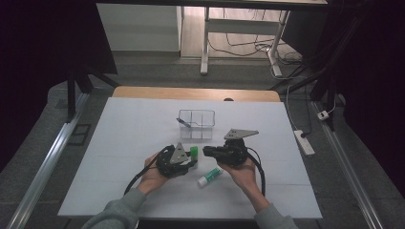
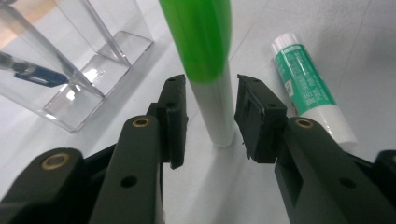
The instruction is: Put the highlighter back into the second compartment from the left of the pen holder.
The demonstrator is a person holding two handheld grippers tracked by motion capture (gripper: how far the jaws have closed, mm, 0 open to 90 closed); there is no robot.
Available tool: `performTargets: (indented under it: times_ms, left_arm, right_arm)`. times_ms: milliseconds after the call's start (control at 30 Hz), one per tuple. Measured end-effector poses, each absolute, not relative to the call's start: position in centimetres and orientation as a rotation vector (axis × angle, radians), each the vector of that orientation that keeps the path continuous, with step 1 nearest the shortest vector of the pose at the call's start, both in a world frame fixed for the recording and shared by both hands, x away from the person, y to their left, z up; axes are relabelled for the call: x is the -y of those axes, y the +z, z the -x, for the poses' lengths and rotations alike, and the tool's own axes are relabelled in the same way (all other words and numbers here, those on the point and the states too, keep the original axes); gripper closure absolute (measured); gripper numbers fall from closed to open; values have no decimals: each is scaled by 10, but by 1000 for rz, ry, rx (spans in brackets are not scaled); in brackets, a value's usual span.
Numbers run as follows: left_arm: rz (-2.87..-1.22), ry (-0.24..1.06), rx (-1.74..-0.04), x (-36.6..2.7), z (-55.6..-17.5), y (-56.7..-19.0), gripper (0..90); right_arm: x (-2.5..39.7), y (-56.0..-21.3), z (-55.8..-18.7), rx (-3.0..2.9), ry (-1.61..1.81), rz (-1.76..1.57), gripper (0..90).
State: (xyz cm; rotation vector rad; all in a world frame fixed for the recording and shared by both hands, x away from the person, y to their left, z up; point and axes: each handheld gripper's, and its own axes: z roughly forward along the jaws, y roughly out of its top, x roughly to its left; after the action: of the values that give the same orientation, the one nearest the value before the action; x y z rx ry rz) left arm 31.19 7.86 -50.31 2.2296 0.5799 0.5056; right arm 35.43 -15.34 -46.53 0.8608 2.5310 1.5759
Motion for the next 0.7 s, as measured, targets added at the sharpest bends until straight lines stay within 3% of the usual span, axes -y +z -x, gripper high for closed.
performTargets:
  times_ms: [267,500,700]
  left_arm:
    - [-2241,501,-564,-76,-311,-505,629]
    - [-2248,498,-542,-73,-310,-505,668]
    - [-2251,498,-533,-73,-309,-505,666]
  right_arm:
    - [139,-467,-354,-2544,1541,-772,548]
    - [125,-471,-356,-2564,1536,-682,560]
    - [120,-469,-353,-2535,1514,-659,657]
